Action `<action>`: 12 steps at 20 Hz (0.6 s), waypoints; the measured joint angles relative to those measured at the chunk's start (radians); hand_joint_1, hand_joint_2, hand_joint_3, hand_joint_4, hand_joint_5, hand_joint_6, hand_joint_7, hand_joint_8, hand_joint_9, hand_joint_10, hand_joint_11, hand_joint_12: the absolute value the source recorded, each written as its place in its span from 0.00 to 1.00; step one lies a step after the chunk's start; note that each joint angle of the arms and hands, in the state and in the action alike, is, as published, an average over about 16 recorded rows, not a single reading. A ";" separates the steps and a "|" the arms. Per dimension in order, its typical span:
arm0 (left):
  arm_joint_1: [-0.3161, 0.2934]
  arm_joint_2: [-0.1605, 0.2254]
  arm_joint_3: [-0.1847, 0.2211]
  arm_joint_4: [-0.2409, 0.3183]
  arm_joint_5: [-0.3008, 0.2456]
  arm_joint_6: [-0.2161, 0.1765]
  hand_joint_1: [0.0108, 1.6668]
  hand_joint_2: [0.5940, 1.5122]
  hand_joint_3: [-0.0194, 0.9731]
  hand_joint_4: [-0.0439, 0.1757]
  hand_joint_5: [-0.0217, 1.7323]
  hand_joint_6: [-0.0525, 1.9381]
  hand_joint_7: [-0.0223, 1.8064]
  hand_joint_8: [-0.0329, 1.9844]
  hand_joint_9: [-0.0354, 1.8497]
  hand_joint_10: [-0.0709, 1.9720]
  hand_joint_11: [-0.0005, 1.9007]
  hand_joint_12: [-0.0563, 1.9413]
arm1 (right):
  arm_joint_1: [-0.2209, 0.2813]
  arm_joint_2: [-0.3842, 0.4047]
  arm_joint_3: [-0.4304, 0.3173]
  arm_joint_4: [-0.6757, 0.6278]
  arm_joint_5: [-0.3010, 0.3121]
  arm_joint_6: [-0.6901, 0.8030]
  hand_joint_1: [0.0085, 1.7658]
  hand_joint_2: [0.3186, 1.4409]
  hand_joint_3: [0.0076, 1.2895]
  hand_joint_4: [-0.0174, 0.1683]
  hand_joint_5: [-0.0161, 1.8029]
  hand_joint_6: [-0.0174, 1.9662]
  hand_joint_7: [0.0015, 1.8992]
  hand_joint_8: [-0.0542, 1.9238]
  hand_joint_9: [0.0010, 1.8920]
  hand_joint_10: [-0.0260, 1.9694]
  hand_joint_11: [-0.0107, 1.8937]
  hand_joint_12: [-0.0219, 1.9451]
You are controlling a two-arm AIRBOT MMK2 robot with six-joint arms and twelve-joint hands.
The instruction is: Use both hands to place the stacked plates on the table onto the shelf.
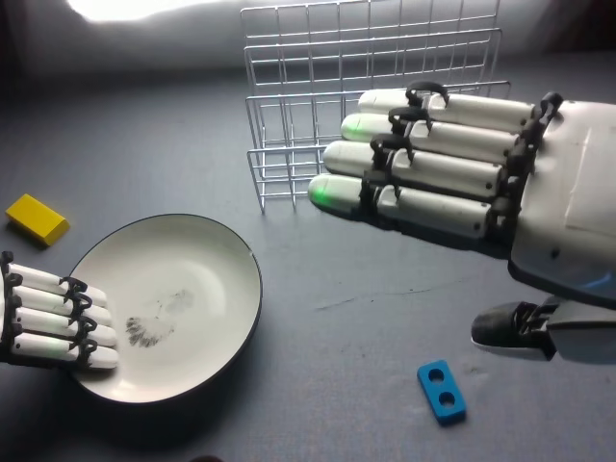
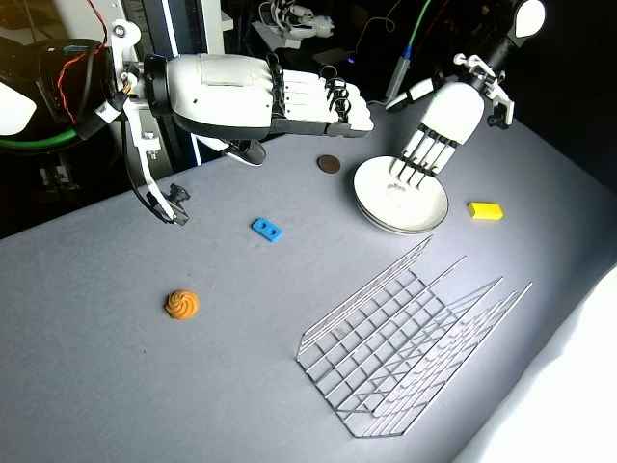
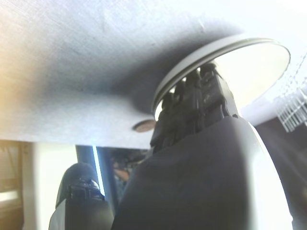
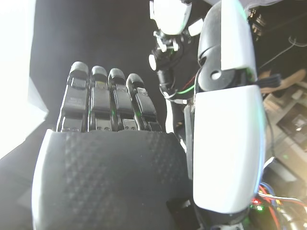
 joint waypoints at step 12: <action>-0.012 -0.031 -0.048 -0.027 0.017 0.016 0.00 0.43 0.04 0.18 0.01 0.02 0.01 0.01 0.02 0.03 0.01 0.02 | 0.019 -0.020 0.005 -0.040 -0.078 -0.099 0.65 0.51 0.01 0.10 0.02 0.02 0.01 0.03 0.01 0.02 0.02 0.02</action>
